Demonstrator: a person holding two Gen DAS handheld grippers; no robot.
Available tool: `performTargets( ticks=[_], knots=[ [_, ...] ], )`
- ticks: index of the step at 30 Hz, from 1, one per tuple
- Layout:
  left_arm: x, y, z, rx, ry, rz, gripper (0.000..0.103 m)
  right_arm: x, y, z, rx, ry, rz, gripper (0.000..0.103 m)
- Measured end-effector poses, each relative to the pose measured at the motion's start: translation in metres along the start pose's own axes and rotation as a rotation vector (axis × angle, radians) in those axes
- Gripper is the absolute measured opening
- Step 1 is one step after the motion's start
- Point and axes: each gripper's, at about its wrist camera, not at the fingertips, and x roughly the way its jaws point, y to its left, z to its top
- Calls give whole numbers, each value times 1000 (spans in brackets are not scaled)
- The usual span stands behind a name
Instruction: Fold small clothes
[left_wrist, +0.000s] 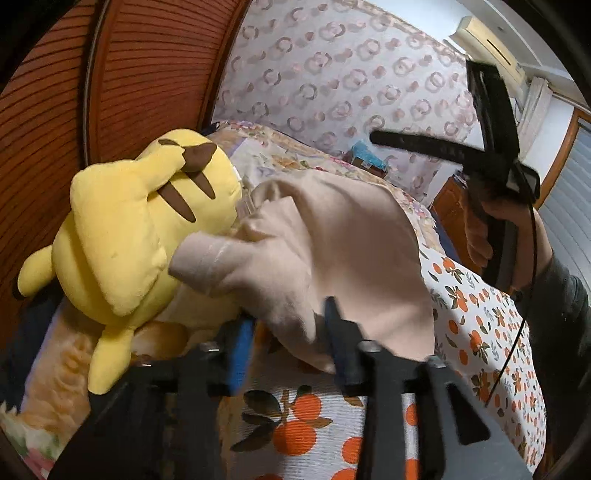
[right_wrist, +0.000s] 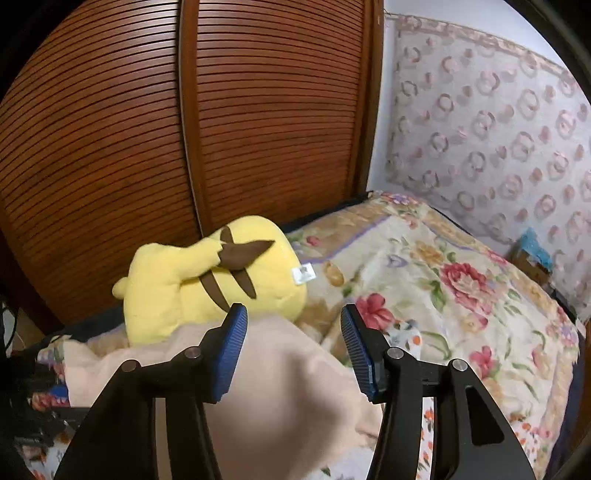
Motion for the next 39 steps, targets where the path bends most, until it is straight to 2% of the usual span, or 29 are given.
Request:
performTargets(
  ticks=[1, 3, 4, 7, 9, 10, 18, 20, 27, 31, 39],
  knots=[
    [-2, -1, 0, 13, 0, 0, 48, -2, 5, -4, 5, 7, -4, 55],
    [-4, -5, 1, 38, 4, 26, 69, -2, 16, -11, 21, 18, -9, 55],
    [-6, -6, 1, 51, -1, 33, 86, -8, 20, -15, 33, 24, -12, 55],
    [-16, -13, -2, 106, -26, 72, 90, -15, 25, -18, 68, 38, -26, 55],
    [-23, -19, -3, 142, -43, 92, 102, -27, 27, -24, 97, 29, -27, 55],
    [-26, -22, -3, 158, -50, 97, 103, -31, 26, -25, 107, 25, -30, 55],
    [-50, -58, -8, 237, -85, 63, 103, -101, 49, -58, 170, -23, -64, 55],
    [-56, -70, -12, 259, -100, 59, 103, -122, 55, -69, 186, -37, -77, 63],
    [-68, -113, -24, 317, -118, 20, 103, -187, 77, -110, 235, -84, -124, 73],
    [-74, -138, -33, 361, -128, 5, 103, -215, 88, -129, 263, -101, -165, 83],
    [-82, -181, -54, 398, -129, -54, 103, -258, 108, -167, 318, -116, -274, 87]
  ],
)
